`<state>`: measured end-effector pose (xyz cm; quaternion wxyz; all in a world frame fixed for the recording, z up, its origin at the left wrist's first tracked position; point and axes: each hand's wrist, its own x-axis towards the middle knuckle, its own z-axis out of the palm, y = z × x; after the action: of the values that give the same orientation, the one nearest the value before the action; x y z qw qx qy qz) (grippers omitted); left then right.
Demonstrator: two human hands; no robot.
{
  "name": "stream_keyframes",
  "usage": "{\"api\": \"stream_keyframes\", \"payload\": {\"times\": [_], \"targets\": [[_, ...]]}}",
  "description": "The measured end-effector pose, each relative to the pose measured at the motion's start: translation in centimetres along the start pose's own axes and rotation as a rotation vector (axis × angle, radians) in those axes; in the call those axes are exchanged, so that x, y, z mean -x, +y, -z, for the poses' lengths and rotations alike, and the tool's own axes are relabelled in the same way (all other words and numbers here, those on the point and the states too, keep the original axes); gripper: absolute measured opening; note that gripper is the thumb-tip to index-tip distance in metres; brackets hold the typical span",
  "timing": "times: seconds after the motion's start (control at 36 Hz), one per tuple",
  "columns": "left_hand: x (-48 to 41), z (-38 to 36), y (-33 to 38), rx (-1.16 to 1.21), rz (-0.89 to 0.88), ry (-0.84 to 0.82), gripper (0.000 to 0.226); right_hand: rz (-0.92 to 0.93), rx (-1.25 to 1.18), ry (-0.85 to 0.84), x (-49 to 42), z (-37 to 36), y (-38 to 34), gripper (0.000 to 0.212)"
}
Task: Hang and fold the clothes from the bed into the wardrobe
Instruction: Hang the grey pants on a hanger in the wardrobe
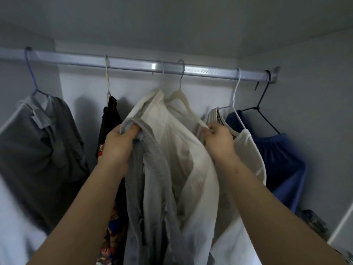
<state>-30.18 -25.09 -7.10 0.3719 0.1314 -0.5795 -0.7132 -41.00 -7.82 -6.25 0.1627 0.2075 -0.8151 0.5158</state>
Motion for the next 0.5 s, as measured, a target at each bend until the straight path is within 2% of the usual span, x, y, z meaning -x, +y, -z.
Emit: {"api": "stream_keyframes", "payload": {"times": [0.08,0.25,0.5], "targets": [[0.1,0.4,-0.4,0.037,0.019,-0.018,0.015,0.051,-0.002,0.067,0.0,-0.1,-0.4,0.017],[1.2,1.5,-0.7,0.067,0.065,-0.096,0.017,0.068,-0.076,0.163,1.7,0.2,-1.5,0.017],[6.2,4.7,-0.7,0.146,0.202,-0.182,0.020,0.016,-0.071,0.298,10.2,1.0,-1.6,0.011]]}}
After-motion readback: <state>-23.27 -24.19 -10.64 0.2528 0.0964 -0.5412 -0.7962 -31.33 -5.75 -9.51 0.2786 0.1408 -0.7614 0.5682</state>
